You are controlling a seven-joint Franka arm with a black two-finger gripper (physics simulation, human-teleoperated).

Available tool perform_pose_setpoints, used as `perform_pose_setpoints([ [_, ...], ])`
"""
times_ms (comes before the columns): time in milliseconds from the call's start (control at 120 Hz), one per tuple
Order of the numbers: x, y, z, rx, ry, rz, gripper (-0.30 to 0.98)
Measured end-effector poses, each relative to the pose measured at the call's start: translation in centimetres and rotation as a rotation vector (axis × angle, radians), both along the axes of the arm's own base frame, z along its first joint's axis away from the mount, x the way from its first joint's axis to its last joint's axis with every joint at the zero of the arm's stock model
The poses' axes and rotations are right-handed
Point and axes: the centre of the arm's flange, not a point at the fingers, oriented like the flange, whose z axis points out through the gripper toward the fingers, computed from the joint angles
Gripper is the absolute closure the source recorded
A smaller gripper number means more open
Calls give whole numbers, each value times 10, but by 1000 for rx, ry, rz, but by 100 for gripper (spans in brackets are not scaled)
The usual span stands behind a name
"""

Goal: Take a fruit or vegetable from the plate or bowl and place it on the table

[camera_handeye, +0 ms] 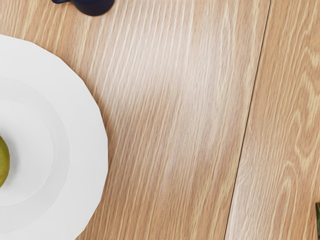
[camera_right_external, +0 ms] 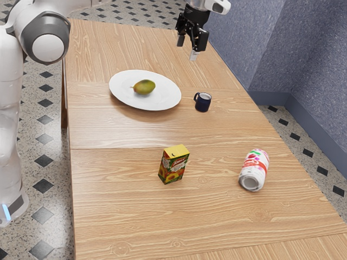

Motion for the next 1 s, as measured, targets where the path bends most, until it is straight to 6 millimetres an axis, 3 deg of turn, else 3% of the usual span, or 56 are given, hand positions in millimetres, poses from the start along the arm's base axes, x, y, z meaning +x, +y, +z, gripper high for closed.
perform_pose_setpoints([
  [183, -1, 0, 2, -3, -4, 0, 0],
  [208, -5, 0, 9, -10, -17, 0, 0],
  [258, -30, 2, 49, -14, -97, 4, 0],
  [300, -46, 10, 70, -15, -139, 20, 0],
  [350, -58, 25, 80, -13, -157, 51, 0],
  [417, -65, 50, 78, -6, -148, 106, 0],
  [583, -72, 147, 40, 11, -69, 306, 0],
  [633, -76, 166, 34, 14, -60, 344, 0],
  [858, -60, 169, 5, -1, -24, 341, 0],
  [1000, -65, 180, -72, -54, 63, 350, 0],
])
